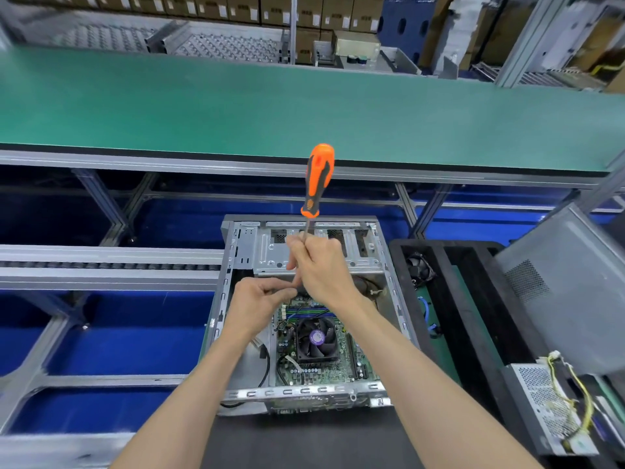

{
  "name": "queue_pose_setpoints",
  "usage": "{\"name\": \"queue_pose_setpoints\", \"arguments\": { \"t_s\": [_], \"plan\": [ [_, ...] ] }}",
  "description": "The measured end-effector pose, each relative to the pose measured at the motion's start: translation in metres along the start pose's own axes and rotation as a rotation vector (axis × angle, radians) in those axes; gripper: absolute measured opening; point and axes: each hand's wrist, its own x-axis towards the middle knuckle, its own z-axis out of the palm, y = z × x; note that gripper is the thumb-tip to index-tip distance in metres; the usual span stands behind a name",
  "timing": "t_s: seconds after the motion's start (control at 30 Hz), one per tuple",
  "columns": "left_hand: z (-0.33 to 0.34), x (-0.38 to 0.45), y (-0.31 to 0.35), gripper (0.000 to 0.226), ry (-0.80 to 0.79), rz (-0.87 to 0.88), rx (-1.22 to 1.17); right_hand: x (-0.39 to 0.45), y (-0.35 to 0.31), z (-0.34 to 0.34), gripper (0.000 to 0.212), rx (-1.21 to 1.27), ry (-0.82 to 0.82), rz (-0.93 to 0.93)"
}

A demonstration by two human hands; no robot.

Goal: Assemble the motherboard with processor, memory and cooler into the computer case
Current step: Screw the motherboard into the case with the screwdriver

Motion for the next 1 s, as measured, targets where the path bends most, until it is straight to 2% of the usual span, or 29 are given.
{"name": "queue_pose_setpoints", "arguments": {
  "t_s": [0.1,0.23,0.33,0.5,0.63,0.77,1.0],
  "plan": [
    [-0.001,-0.001,-0.005,0.006,-0.001,0.011,0.177,-0.001,-0.004,0.001,0.041,-0.056,0.017,-0.038],
    [0.003,-0.001,-0.006,0.012,0.041,-0.012,0.228,0.007,-0.014,-0.01,0.029,0.046,0.096,-0.008],
    [0.003,0.002,-0.009,0.016,0.086,-0.028,0.243,0.017,-0.019,-0.021,0.029,0.001,0.12,-0.033],
    [0.002,0.005,-0.009,0.014,0.101,-0.059,0.352,0.023,-0.02,-0.029,0.011,-0.001,0.138,-0.047],
    [0.005,0.009,-0.012,0.018,0.118,-0.103,0.405,0.025,-0.021,-0.026,0.02,0.047,0.134,-0.11],
    [0.005,0.01,-0.015,0.018,0.16,-0.152,0.392,0.025,-0.018,-0.019,0.028,-0.025,0.124,-0.152],
    [0.008,0.006,-0.021,0.016,0.149,-0.233,0.389,0.027,-0.013,-0.008,0.03,-0.075,0.062,-0.136]
  ]
}}
